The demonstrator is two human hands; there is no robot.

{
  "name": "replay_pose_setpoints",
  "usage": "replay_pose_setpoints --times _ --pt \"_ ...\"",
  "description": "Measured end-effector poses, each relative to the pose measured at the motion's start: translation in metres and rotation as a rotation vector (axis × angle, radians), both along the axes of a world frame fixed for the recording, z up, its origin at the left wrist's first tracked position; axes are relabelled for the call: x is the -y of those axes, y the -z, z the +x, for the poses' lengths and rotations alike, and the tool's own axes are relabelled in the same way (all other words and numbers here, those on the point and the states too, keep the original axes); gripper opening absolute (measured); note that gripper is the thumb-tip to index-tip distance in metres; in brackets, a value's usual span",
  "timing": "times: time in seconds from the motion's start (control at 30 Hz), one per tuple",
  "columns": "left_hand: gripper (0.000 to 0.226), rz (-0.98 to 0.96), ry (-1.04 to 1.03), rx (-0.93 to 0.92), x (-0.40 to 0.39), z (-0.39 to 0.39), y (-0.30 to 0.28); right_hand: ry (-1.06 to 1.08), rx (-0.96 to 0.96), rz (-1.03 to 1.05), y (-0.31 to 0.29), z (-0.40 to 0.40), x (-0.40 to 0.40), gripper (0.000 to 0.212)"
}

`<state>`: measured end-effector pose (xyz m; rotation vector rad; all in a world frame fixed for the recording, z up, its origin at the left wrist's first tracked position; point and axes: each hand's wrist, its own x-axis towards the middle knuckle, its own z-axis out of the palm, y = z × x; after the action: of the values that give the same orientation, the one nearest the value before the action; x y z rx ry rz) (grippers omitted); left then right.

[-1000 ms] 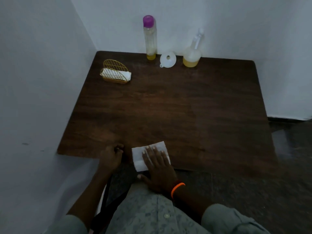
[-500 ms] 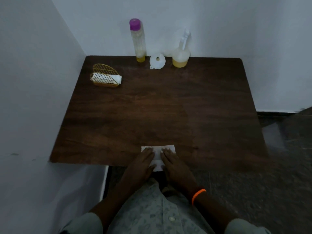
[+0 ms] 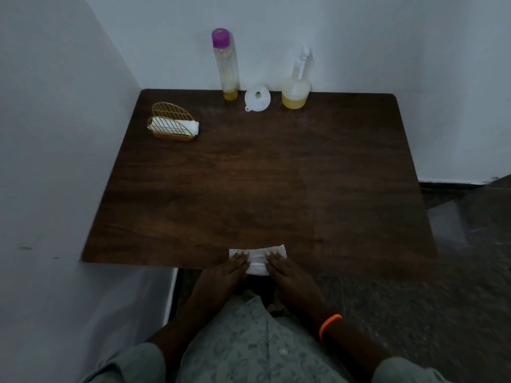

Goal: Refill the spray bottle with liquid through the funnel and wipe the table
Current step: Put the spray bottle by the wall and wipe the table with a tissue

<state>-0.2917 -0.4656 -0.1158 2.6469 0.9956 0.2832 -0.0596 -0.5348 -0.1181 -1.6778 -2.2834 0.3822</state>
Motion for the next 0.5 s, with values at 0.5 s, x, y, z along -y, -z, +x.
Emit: replay_pose_setpoints --times 0.5 --pt "0.024 -0.020 -0.031 0.007 0.025 0.004 -0.015 -0.041 -0.093 -0.022 0.001 -0.011 0.008 0.017"
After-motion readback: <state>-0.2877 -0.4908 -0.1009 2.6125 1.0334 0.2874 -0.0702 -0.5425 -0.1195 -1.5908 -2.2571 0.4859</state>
